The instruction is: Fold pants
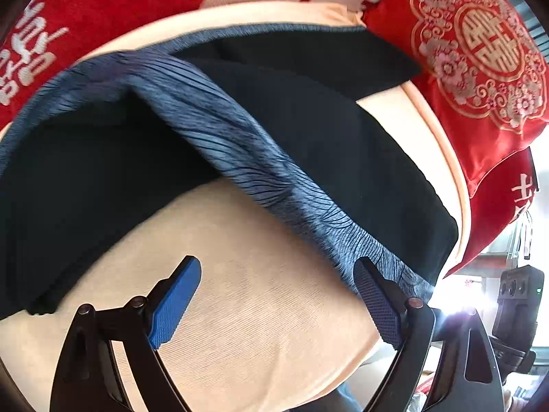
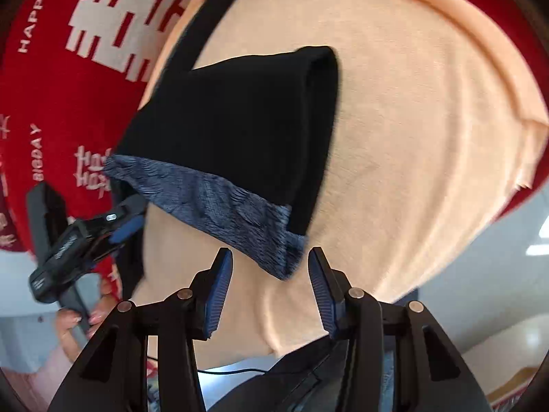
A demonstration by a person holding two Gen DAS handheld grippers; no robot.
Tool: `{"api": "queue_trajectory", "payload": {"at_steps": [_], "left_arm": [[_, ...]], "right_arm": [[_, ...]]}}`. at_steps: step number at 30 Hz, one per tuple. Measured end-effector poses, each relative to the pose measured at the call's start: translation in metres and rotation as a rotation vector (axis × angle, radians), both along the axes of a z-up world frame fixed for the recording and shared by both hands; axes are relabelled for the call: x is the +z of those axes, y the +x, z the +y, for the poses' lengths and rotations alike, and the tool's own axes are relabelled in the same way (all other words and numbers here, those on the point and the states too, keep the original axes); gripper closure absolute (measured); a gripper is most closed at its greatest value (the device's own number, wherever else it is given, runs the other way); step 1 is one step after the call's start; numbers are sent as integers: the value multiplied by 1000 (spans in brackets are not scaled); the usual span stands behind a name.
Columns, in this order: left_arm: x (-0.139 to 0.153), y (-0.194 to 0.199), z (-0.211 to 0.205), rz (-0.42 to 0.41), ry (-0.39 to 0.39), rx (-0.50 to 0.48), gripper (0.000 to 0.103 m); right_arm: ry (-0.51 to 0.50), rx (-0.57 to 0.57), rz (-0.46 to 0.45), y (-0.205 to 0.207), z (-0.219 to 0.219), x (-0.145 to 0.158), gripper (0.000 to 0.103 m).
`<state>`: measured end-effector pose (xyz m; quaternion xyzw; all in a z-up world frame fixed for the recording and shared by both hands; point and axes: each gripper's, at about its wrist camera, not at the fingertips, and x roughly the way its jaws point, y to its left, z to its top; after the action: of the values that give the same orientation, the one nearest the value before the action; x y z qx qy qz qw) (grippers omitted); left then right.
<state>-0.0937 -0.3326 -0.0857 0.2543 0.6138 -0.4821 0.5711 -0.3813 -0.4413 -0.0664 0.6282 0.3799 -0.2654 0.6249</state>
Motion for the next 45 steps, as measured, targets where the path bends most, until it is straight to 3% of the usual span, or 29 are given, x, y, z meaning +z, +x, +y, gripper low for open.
{"api": "queue_trajectory", "payload": {"at_steps": [1,2,3,4,5,7,8,15,19,21,22,23,24,26,29,30,31,32,33,34,37,41,45], "left_arm": [[-2,-3,-3,-1,6,1,12],[-5,-4,-6,6,14,8,12],[-6,-6,-6,23,22,19,14],[-10,-8,-7,52,28,28,31],[-12,-10,-10,81,36,25,56],[-15,-15,-18,105,46,1,76],[-11,-14,-21,108,38,-1,78],[44,8,-62,35,-70,51,78],[82,40,-89,-55,-157,91,78],[96,53,-96,-113,-182,117,64],[103,61,-96,-155,-190,137,37],[109,70,-95,-213,-196,168,25],[112,76,-93,-256,-200,191,25],[104,94,-85,-323,-146,219,25],[72,112,-78,-361,-32,274,25],[54,120,-72,-382,28,296,25],[44,123,-67,-395,61,306,25],[26,129,-63,-405,110,318,25],[17,131,-59,-407,136,323,25],[1,134,-56,-410,183,332,25],[-25,134,-51,-376,227,367,25],[-25,134,-51,-402,222,379,25],[-26,134,-57,-410,229,362,25]], "right_arm": [[18,14,-26,3,-4,-3,60],[41,28,-38,5,-8,-6,84],[71,51,-43,8,-12,-8,101],[76,72,-38,12,-15,-5,100],[68,94,-40,13,-18,0,100],[32,169,-27,25,-28,16,100],[9,204,-27,31,-36,27,100],[-201,328,-56,75,-136,103,100],[-296,353,-72,116,-215,123,100],[-349,378,-47,144,-254,125,100],[-371,395,-25,157,-272,124,100],[-383,409,-8,162,-285,119,100],[-396,426,21,169,-296,116,100],[-411,467,89,191,-319,98,97],[-442,519,194,211,-333,72,94],[-437,529,222,217,-336,61,89],[-425,538,239,221,-337,51,68],[-420,548,245,224,-338,45,40],[-437,560,258,228,-337,42,30],[-465,570,259,230,-333,43,27],[-520,549,253,223,-324,63,27],[-485,432,168,174,-297,95,27],[-338,332,258,124,-264,65,33]]}}
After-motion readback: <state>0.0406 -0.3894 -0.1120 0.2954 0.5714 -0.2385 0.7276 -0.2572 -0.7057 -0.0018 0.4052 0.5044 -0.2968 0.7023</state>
